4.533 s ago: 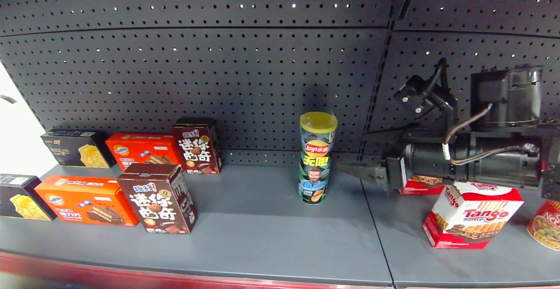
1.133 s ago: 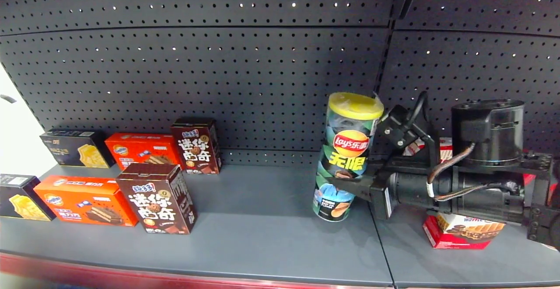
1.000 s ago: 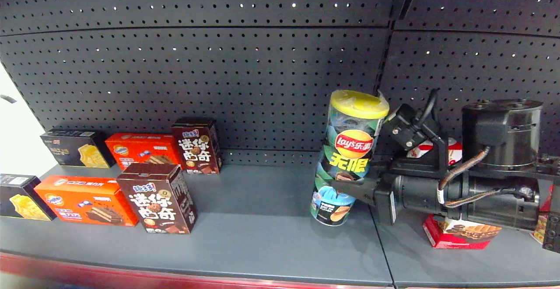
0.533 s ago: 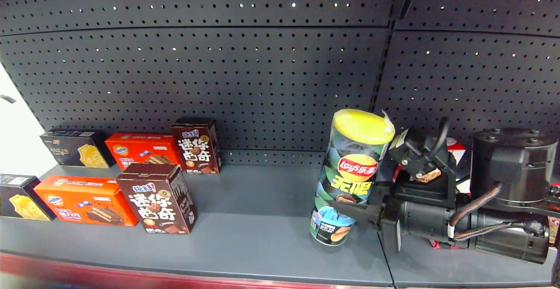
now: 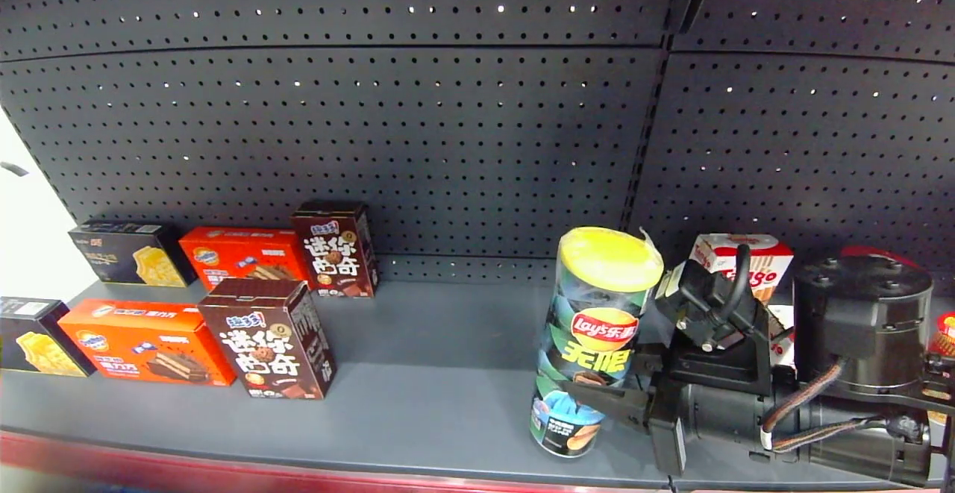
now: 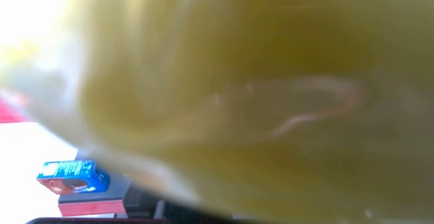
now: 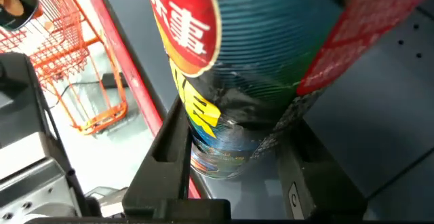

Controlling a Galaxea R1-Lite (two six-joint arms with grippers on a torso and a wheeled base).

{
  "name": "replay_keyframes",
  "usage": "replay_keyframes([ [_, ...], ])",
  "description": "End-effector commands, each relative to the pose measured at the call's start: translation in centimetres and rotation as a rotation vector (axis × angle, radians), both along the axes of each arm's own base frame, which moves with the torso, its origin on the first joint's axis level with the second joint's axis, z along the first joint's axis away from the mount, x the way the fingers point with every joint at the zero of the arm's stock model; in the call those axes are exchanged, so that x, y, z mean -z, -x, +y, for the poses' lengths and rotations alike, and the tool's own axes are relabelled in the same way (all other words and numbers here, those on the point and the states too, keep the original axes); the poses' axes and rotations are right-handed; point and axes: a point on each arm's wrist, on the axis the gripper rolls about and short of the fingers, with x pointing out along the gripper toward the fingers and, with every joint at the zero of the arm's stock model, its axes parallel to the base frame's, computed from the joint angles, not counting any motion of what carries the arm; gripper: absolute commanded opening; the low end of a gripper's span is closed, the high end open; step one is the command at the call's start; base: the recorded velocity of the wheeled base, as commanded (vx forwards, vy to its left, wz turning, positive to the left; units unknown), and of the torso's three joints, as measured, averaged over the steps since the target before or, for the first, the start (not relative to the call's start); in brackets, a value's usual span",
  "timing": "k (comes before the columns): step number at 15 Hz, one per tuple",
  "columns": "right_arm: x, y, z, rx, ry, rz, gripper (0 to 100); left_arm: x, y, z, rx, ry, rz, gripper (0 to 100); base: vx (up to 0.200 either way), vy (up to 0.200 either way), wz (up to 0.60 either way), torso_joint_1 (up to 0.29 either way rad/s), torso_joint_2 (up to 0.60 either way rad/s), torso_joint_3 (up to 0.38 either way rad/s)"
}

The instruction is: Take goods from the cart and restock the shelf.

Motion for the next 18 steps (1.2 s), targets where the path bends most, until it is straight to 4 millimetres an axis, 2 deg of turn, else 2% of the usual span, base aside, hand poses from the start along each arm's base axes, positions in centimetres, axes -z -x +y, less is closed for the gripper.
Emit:
replay_keyframes([
  [1,0.8,-0.5,0.4,0.0,0.009,0.009,0,0.0,0.0,0.0,-0.001,0.001,0.003,0,0.0,0.0,0.0,0.0,0.0,0.0],
  [4,1.6,-1.2,1.1,0.008,0.007,-0.002,0,0.0,0.0,0.0,-0.001,0.001,0.001,0,0.0,0.0,0.0,0.0,0.0,0.0],
  [18,3.1,-0.6,0.2,0.019,0.049,0.04,0,0.0,0.0,0.0,0.0,0.002,0.001,0,0.0,0.0,0.0,0.0,0.0,0.0],
])
